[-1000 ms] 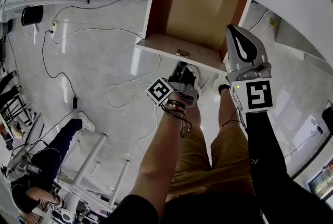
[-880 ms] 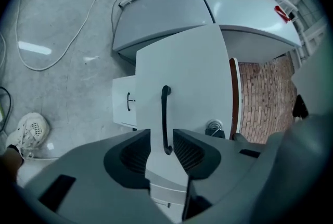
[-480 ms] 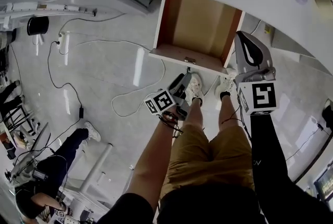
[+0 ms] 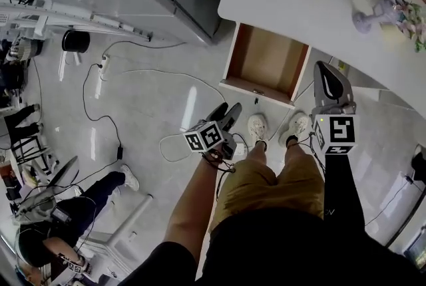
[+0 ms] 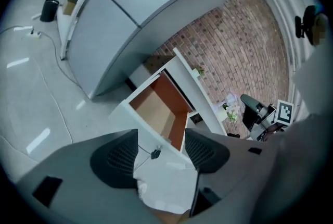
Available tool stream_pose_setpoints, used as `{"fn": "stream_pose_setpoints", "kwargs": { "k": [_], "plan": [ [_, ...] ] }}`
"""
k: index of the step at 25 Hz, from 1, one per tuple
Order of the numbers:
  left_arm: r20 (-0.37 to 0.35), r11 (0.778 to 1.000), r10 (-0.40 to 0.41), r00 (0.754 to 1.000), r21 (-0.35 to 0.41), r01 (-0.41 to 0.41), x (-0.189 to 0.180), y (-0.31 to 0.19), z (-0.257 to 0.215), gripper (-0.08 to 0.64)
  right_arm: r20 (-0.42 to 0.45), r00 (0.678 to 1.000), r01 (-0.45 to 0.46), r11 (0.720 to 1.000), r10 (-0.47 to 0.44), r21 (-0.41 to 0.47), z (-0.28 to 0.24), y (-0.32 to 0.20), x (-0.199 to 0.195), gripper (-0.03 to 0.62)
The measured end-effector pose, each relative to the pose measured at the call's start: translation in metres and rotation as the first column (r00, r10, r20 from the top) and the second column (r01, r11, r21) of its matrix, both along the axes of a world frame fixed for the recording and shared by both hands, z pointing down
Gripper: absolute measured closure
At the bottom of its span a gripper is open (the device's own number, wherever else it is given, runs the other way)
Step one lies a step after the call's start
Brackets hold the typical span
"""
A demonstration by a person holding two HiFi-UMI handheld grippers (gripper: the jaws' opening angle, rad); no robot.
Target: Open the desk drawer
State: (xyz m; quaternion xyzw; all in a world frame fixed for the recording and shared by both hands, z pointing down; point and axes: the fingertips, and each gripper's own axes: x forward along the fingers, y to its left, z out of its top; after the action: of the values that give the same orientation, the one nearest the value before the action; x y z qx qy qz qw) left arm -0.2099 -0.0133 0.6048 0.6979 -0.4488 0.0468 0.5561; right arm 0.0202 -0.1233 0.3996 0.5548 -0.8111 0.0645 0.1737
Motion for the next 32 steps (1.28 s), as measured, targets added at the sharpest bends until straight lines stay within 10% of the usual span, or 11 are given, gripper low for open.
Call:
{"fn": "stream_pose_setpoints", "kwargs": {
  "k": [10, 18, 32],
  "plan": [
    [0.188, 0.939, 0.126, 0.974, 0.294, -0.178, 0.016, -0.057, -0.158, 0.278, 0.035, 0.999, 0.036, 0.995, -0.04, 0.098, -0.111, 0.017, 0.007, 0.593],
    [0.37, 0.832, 0.064, 0.927, 0.494, -0.254, 0.056, -0.066, -0.28, 0.273, 0.02, 0.996, 0.085, 0.985, -0.089, 0.152, -0.166, 0.031, 0.028, 0.594],
    [0.441, 0.664, -0.155, 0.884, 0.709, -0.238, 0.124, -0.027, -0.435, 0.265, 0.045, 0.979, 0.179, 0.95, -0.197, 0.257, -0.218, 0.063, 0.081, 0.594]
  ]
}}
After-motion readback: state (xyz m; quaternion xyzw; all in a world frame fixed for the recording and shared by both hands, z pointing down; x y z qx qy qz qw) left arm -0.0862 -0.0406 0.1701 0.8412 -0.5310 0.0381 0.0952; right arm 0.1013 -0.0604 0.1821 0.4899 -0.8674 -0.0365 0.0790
